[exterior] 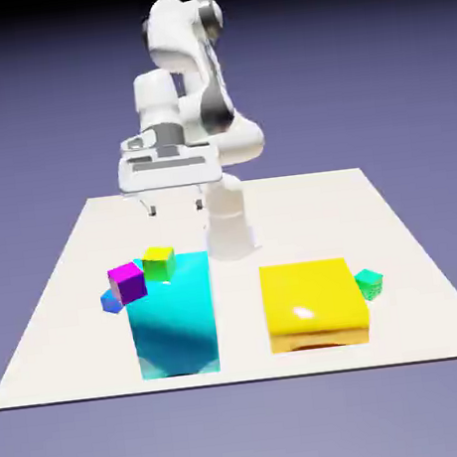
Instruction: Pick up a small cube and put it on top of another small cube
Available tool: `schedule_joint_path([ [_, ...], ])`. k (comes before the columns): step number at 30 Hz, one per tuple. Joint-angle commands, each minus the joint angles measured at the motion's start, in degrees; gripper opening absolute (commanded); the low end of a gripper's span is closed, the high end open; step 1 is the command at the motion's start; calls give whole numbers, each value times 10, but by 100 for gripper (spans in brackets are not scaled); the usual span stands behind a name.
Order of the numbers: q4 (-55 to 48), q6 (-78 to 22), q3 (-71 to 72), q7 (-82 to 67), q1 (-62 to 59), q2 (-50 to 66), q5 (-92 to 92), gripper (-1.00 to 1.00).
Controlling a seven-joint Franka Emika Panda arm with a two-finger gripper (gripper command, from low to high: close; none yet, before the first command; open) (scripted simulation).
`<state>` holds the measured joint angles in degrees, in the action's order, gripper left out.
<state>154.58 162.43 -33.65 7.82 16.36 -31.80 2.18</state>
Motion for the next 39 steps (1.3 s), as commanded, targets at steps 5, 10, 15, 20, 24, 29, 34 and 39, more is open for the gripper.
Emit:
schedule_joint_path([
  [5, -20, -36, -104, -107, 48, 3, 7, 0],
  [10, -40, -71, -208, -214, 97, 5, 13, 0],
  [15, -59, -107, -311, -321, 145, 8, 20, 0],
  [20, -79, -143, -415, -427, 193, 11, 27, 0],
  [24, -95, -171, -498, -513, 232, 13, 32, 0],
  [29, -115, -207, -602, -620, 281, 15, 39, 0],
  [34, -135, -243, -706, -727, 329, 18, 46, 0],
  [39, -154, -279, -810, -834, 377, 21, 52, 0],
])
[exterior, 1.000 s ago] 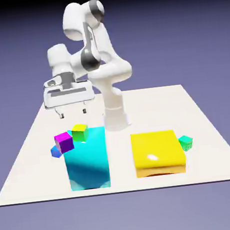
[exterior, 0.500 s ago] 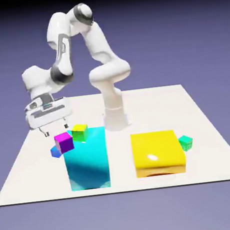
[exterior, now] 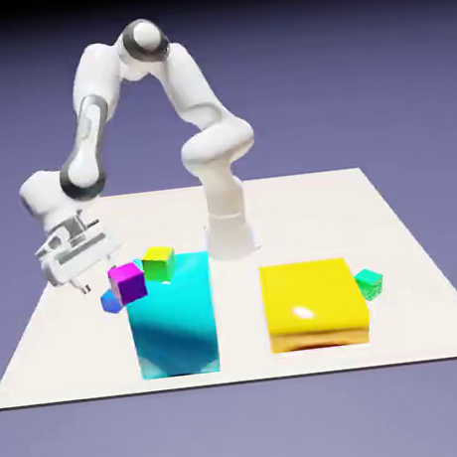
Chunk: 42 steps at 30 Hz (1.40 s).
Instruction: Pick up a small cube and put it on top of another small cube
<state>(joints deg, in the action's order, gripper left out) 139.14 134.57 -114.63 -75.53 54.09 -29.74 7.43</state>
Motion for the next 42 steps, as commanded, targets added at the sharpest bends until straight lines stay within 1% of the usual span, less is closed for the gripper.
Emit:
schedule_joint_path([
  [1, -4, -7, -21, -21, 10, 1, 1, 0],
  [9, -36, -64, -186, -192, 87, 5, 12, 0],
  [10, -36, -64, -186, -192, 87, 5, 12, 0],
  [14, -15, 36, -236, -178, 146, -72, -18, 0],
  [15, -15, 36, -236, -178, 146, -73, -19, 0],
  [16, -15, 36, -236, -178, 146, -73, -19, -100],
  [17, -15, 36, -236, -178, 146, -73, -19, -100],
  [21, -35, -63, -187, -192, 87, 4, 12, -100],
  [42, 9, 43, -187, 299, 427, 440, 494, -100],
])
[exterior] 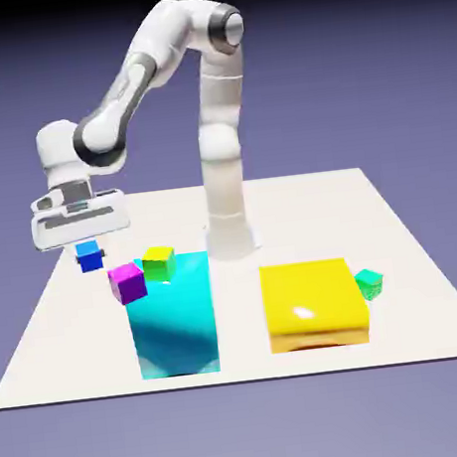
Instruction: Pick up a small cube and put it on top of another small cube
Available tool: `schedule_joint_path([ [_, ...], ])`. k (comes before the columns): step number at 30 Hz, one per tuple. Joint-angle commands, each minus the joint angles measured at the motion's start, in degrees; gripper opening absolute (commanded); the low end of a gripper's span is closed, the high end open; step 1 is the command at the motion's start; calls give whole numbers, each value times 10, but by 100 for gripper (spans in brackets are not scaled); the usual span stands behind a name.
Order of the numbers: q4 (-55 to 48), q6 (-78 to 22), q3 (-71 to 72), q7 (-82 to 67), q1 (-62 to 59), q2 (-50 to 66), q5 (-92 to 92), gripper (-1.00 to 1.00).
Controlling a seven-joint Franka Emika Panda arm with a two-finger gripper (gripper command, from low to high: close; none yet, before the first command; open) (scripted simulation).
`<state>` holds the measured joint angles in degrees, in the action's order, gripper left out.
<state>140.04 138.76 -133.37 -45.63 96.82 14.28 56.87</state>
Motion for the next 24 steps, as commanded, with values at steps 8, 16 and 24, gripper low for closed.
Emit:
schedule_joint_path([
  [8, 5, 66, 15, 99, 80, 56, 111, -100],
  [16, -10, 176, 55, 69, 89, -53, 120, 100],
  [24, 10, 25, 0, 110, 76, 98, 108, 100],
])
